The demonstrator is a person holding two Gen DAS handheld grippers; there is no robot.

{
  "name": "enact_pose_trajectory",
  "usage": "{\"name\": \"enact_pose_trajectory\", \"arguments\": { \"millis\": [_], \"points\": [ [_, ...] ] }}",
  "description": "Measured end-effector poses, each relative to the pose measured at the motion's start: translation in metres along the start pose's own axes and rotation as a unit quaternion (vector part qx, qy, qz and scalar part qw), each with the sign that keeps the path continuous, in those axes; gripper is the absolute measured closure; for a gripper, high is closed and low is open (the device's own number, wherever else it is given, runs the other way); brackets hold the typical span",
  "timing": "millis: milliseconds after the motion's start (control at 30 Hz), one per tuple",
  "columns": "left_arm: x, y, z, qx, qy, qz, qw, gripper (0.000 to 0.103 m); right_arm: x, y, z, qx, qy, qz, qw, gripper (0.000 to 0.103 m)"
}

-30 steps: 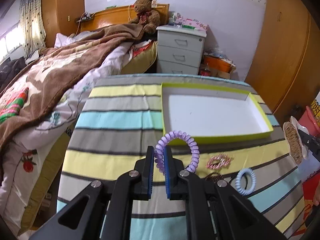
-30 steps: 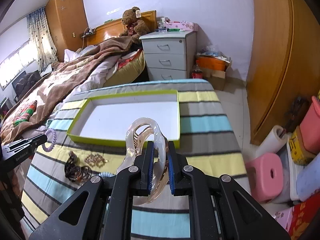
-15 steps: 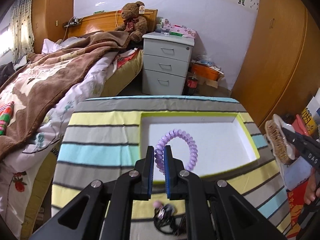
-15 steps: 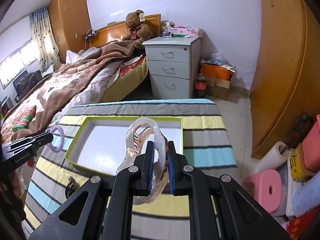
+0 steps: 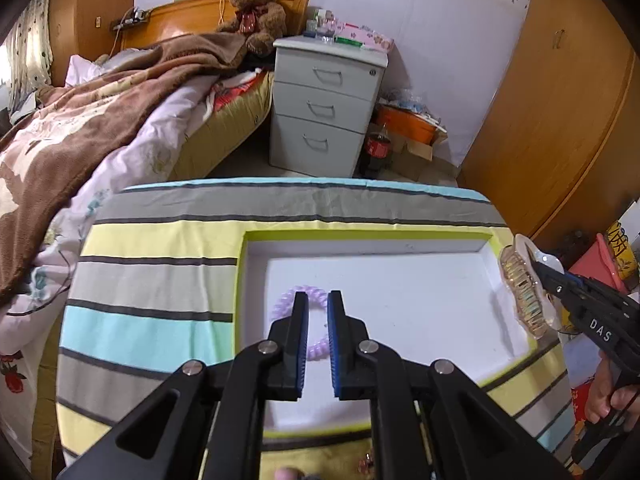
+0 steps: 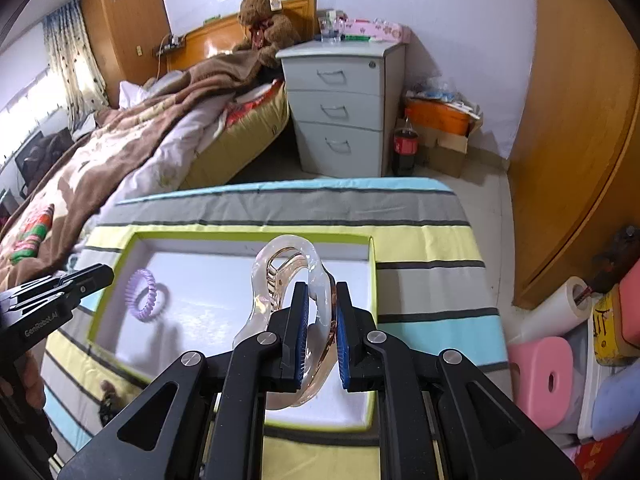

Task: Organize jewelry
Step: 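Carry the purple tie into the green box and open the left gripper while the right carries the clip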

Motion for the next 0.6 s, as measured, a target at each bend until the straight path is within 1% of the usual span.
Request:
{"name": "enact_pose_trajectory", "arguments": {
  "millis": [300, 500, 600],
  "points": [
    [0.030, 0.009, -0.008, -0.008, 0.026, 0.006, 0.9996, 0.093, 0.032, 0.002, -0.002, -0.002, 0.020, -0.006, 1.000, 0.090],
    [0.038, 0.014, -0.017, -0.007, 0.042, 0.017, 0.9989, 0.093, 0.043, 0.001, 0.004, -0.008, 0.022, -0.015, 1.000, 0.090],
    [0.040, 0.017, -0.018, -0.009, 0.044, 0.021, 0.9988, 0.093, 0.048, 0.002, 0.006, -0.009, 0.022, -0.022, 0.999, 0.090]
  ]
}}
Point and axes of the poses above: each gripper's, at about its wrist camera, not at the fingertips, and x roughly the way its jaws point, y to its left, z to its top, the point moved 10 cm from there along x, roughly the way its jaws point, and after that the axes turned 15 degrees about -z, right-handed, at the moved point
